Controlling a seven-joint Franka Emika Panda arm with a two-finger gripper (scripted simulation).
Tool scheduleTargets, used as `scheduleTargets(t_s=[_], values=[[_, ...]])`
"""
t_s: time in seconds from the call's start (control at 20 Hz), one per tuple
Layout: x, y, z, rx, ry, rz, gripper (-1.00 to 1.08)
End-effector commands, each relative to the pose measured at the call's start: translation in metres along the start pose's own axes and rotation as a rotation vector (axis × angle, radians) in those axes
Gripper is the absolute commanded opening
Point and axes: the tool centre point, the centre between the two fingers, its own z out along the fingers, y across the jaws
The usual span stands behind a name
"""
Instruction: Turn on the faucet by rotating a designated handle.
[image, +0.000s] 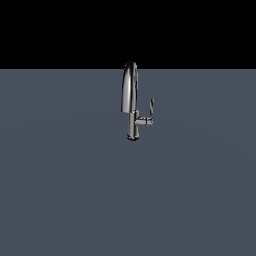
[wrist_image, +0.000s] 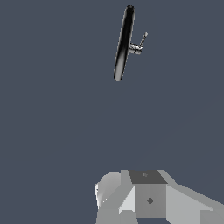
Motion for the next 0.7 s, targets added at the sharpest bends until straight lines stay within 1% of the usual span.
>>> scheduleTargets(t_s=[0.0,0.35,0.65], values=[[0.0,0.0,0.0,0.0,0.0,0.0,-1.0],[0.007,0.0,0.0,0.016,-0.014,0.016,-1.0],[0.024,-0.001,0.002,0.056,-0.049,0.057,-1.0]])
